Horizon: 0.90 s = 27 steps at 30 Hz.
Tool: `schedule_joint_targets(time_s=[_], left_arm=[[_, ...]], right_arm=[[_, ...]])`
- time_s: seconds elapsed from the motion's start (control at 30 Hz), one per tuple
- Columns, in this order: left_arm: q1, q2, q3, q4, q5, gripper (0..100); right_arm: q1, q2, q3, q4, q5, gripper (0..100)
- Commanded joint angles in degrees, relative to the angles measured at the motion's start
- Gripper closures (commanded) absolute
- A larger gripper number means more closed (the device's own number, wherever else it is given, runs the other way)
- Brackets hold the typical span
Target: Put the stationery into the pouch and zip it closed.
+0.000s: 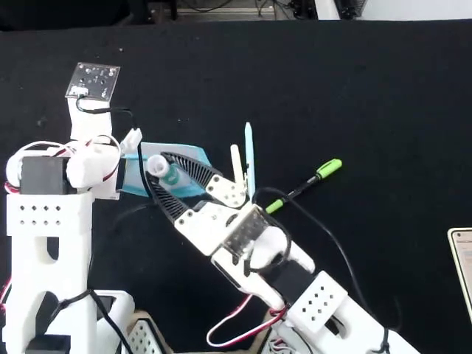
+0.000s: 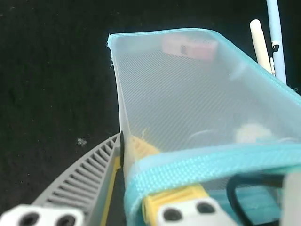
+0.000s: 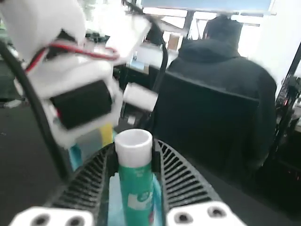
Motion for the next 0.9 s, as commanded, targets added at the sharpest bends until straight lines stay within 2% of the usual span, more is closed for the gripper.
schedule_joint_targets(time_s=[0.0, 0.07, 0.17, 0.27, 0.37, 0.63, 0.73, 0.87], left_arm=[[0.8, 0.5, -2.8, 0.2, 0.3, 97], [0.8, 0.5, -2.8, 0.2, 0.3, 97], [0.8, 0.5, -2.7, 0.2, 0.3, 97], [0.9, 0.2, -1.3, 0.0, 0.4, 97], [0.9, 0.2, -1.0, -0.3, 0.4, 97], [0.9, 0.2, -1.0, -0.2, 0.3, 97], [0.9, 0.2, -1.0, -0.1, 0.2, 97], [0.9, 0.2, -1.0, -0.2, 0.2, 97]], right_arm=[[-0.4, -0.5, -6.0, 13.4, 0.2, 98.5], [-0.4, -0.5, -9.4, 20.6, 0.2, 95.3], [-0.6, -0.4, -14.0, 28.3, -0.5, 83.4], [-0.6, -0.2, -18.7, 34.5, -6.3, 75.6], [-0.7, -0.4, -23.7, 39.5, -8.3, 76.1], [0.4, -0.5, -40.7, 59.3, -3.0, 76.9], [6.7, -0.5, -47.1, 66.5, -3.1, 76.9], [20.7, 0.0, -50.2, 70.6, -3.2, 76.9]])
